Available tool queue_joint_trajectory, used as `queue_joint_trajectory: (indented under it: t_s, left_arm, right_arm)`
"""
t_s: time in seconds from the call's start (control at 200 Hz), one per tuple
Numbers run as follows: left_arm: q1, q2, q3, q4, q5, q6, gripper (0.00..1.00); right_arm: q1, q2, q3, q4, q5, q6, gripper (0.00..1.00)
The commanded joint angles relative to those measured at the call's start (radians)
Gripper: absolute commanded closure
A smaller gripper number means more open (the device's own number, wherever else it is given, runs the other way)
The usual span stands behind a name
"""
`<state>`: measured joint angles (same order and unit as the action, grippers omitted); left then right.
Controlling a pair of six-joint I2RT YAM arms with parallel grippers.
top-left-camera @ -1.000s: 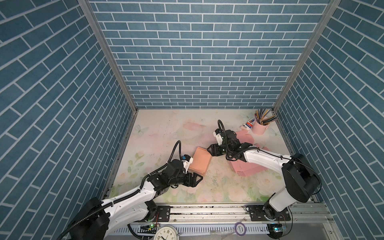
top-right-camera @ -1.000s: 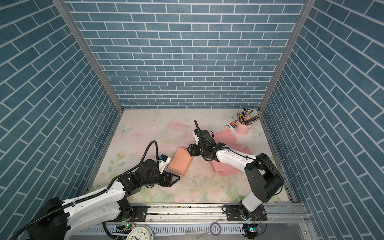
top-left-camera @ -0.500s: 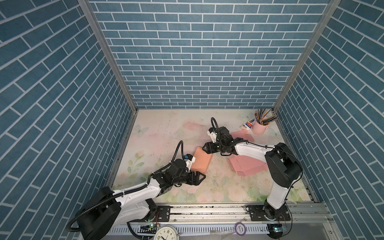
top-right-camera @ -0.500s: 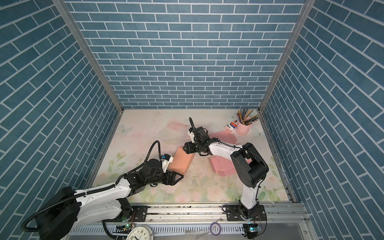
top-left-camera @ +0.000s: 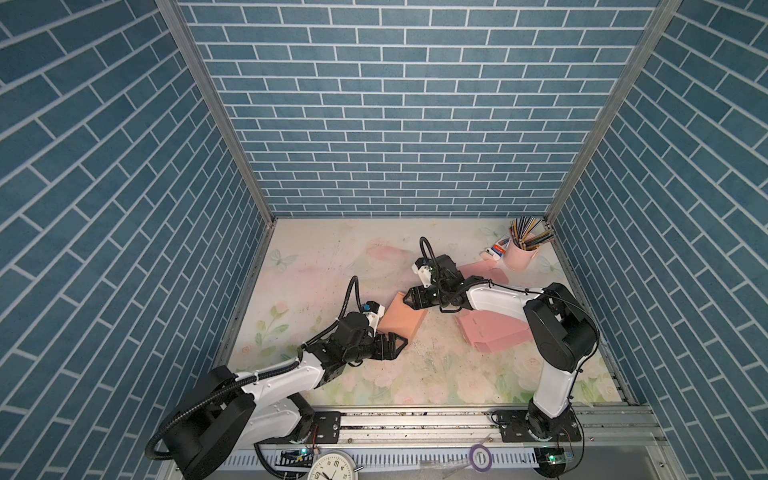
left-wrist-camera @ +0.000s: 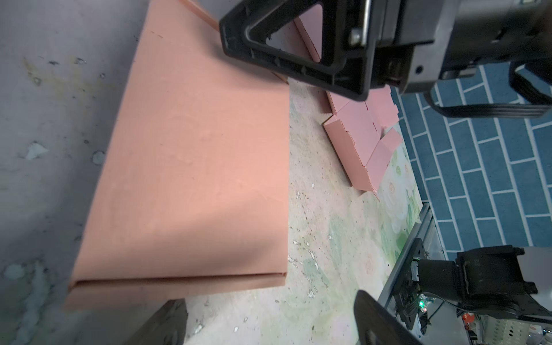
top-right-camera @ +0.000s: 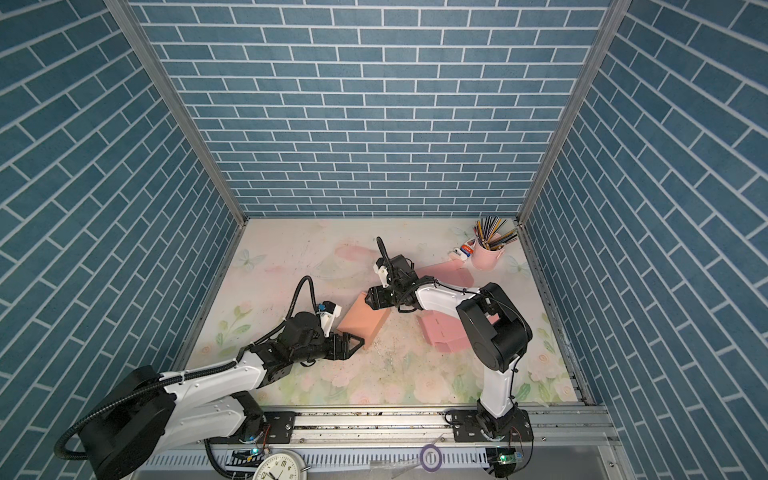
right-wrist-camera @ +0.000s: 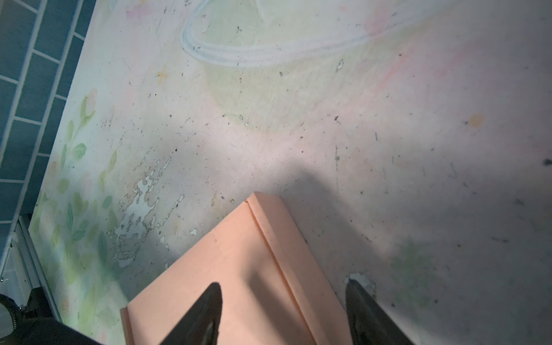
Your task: Fold the paper box
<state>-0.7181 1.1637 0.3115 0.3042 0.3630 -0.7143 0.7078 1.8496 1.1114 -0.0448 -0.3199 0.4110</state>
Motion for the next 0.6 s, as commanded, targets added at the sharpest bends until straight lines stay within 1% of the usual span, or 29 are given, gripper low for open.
queue_joint_trajectory:
  t_s: [0.0, 0.26, 0.595]
  left_arm:
    - [0.016, 0.017, 0.001, 0.031, 0.016, 0.018, 0.12]
    - [0.066, 0.026, 0.013, 0.032, 0.026, 0.031, 0.12]
    - [0.132, 0.029, 0.016, 0.012, 0.039, 0.061, 0.13]
  right_arm:
    - [0.002, -0.026, -0.032, 0.004, -0.006, -0.005, 0.34]
    - [0.007, -0.084, -0.098, 0.013, 0.007, 0.014, 0.35]
    - [0.073, -0.138, -0.175, 0.051, 0.037, 0.066, 0.35]
